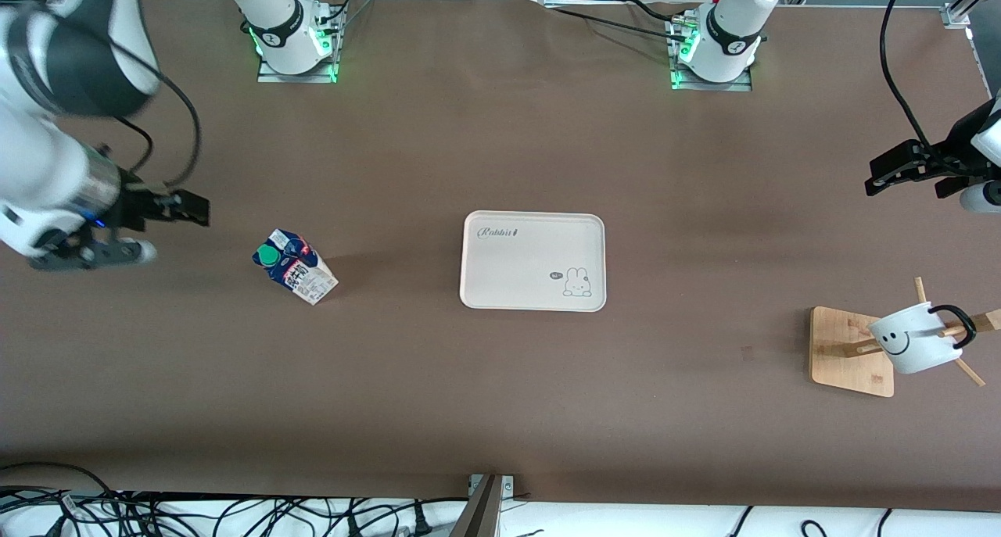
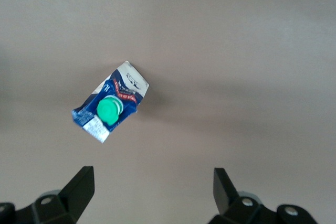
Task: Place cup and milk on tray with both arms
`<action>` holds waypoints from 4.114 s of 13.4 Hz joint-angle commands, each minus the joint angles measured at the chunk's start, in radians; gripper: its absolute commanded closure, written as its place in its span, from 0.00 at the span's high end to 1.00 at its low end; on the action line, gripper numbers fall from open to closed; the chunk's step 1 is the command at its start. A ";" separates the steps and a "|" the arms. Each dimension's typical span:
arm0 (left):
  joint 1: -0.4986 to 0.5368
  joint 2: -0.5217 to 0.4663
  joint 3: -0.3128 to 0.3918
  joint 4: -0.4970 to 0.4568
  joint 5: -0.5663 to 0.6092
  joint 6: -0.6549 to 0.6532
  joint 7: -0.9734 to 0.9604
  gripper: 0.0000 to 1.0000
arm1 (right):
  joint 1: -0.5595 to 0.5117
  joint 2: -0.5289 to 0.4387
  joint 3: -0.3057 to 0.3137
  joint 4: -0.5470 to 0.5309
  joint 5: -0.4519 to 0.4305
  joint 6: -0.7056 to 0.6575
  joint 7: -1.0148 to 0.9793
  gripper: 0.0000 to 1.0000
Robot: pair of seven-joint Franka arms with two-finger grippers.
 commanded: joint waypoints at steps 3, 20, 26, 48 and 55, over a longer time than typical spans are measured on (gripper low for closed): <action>0.004 0.008 0.002 0.013 -0.026 -0.016 -0.006 1.00 | 0.040 0.063 0.003 0.008 0.084 0.065 0.226 1.00; 0.018 0.103 -0.001 -0.059 -0.046 0.230 -0.004 1.00 | 0.052 0.103 0.006 -0.200 0.126 0.301 0.532 1.00; 0.018 0.063 -0.004 -0.187 -0.048 0.465 -0.006 1.00 | 0.057 0.097 0.016 -0.252 0.127 0.314 0.590 0.93; 0.021 -0.120 -0.010 -0.746 -0.092 1.177 -0.004 1.00 | 0.419 0.367 0.233 0.237 0.115 0.272 0.704 0.48; 0.045 -0.215 -0.010 -0.870 -0.100 1.321 -0.004 1.00 | 0.437 0.415 0.230 0.232 0.066 0.292 0.712 0.53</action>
